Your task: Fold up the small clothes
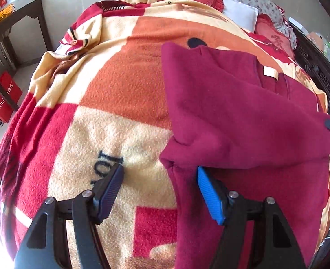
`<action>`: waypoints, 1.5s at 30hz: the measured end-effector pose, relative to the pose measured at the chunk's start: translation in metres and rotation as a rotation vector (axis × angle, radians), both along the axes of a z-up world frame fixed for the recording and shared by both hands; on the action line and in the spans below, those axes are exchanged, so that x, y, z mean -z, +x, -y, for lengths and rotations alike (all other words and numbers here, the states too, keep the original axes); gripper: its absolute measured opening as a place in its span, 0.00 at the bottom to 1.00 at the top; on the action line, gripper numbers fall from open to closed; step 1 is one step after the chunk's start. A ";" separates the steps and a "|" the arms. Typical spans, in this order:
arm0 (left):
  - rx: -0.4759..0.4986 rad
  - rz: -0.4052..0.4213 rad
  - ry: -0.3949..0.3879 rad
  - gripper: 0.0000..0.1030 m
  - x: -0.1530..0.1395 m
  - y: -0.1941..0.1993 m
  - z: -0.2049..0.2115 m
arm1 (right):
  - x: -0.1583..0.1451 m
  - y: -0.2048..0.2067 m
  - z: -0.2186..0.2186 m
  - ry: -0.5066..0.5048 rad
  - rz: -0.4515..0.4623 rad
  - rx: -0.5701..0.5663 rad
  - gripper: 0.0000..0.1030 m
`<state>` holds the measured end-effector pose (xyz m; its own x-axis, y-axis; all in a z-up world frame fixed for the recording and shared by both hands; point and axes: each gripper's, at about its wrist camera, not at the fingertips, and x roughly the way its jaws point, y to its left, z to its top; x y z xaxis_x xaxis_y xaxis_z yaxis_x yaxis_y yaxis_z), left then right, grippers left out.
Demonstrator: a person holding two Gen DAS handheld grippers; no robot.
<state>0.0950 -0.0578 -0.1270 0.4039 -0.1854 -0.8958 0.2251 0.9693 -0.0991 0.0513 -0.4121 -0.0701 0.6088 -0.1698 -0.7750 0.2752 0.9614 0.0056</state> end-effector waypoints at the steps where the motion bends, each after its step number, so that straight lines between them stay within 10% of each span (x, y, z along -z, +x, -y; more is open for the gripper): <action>1: -0.001 0.001 0.000 0.69 0.000 0.003 0.005 | 0.008 0.006 0.005 0.018 -0.027 0.008 0.00; 4: -0.013 -0.001 -0.014 0.69 -0.007 -0.001 0.003 | 0.021 0.017 0.013 0.055 -0.118 -0.006 0.03; 8: -0.020 0.062 -0.012 0.69 -0.028 -0.006 0.003 | -0.005 -0.005 0.008 0.083 -0.001 0.013 0.22; 15: -0.034 0.069 0.001 0.70 -0.026 0.005 0.015 | -0.005 0.037 -0.076 0.262 -0.012 -0.280 0.22; 39: -0.090 0.039 -0.135 0.76 0.004 0.005 0.000 | 0.031 0.162 -0.236 0.118 -0.110 -0.662 0.35; 42: -0.087 0.042 -0.133 0.77 0.004 0.004 0.000 | 0.040 0.166 -0.247 0.049 -0.145 -0.686 0.33; 44: -0.086 0.040 -0.136 0.77 0.003 0.003 -0.001 | 0.037 0.166 -0.249 0.053 -0.126 -0.689 0.00; 45: -0.086 0.037 -0.137 0.77 0.002 0.003 -0.001 | 0.035 0.166 -0.250 0.050 -0.116 -0.692 0.00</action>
